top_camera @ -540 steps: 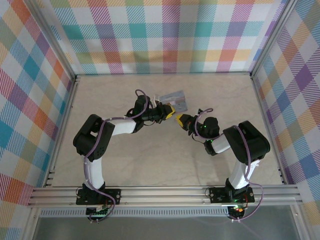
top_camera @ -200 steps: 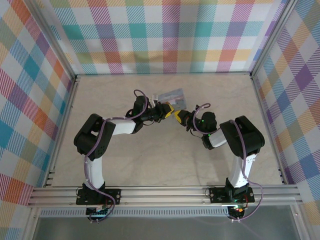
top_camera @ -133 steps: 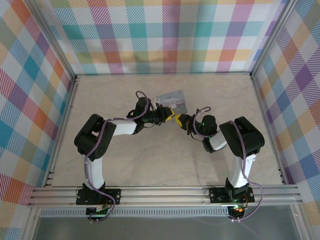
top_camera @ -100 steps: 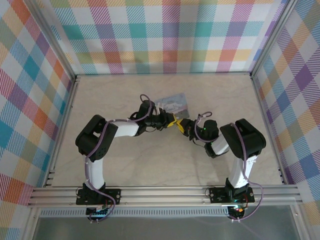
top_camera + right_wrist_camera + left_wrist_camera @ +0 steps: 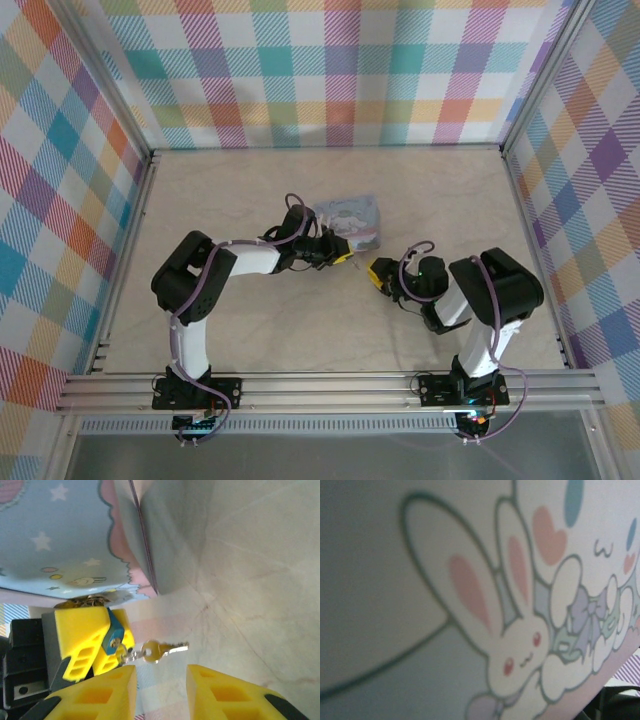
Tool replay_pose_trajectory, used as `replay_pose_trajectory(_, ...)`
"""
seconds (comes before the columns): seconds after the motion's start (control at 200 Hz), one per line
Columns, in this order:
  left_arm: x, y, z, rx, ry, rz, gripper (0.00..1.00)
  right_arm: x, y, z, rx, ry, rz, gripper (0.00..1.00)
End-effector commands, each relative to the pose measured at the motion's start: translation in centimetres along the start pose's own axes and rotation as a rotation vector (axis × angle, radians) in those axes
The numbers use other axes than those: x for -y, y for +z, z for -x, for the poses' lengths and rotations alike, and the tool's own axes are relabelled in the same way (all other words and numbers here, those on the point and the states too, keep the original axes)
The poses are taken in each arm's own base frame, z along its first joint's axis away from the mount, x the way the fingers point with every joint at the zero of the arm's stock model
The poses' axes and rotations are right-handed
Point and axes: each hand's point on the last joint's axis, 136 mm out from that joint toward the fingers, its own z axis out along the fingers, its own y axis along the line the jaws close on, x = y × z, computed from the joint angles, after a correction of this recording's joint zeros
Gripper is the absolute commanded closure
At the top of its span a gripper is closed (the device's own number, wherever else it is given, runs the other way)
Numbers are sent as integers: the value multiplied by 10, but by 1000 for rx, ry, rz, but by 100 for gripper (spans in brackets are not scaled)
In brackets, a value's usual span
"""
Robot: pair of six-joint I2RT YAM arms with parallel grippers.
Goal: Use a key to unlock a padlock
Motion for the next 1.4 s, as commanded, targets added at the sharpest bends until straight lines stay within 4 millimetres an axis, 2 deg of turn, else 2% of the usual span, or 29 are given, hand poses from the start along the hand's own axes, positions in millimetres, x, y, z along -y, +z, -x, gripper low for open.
replay_pose_trajectory(0.0,22,-12,3,14,44,0,100,-1,-8,-2,-5,-105,-51,68)
replay_pose_trajectory(0.095,27,-15,3,15,70,26,100,0,-17,-4,-8,-183,-146,68)
replay_pose_trajectory(0.13,29,-16,2,16,75,33,100,-9,-20,-3,0,-239,-163,68)
replay_pose_trajectory(0.275,34,-16,-1,14,83,51,100,-23,-36,-7,-6,-418,-303,68)
replay_pose_trajectory(0.38,39,-16,-3,9,92,57,100,-32,-38,-13,-36,-538,-359,68)
replay_pose_trajectory(0.595,46,-15,-5,-4,94,51,100,-50,-23,-21,-67,-817,-425,66)
replay_pose_trajectory(0.8,47,-16,-7,-12,90,58,100,-61,-10,-19,-72,-931,-429,63)
replay_pose_trajectory(1.045,49,-16,-6,-14,91,54,100,-54,13,-28,-144,-1028,-471,60)
replay_pose_trajectory(1.395,54,-17,-6,-20,94,45,100,-52,32,-29,-157,-1137,-547,61)
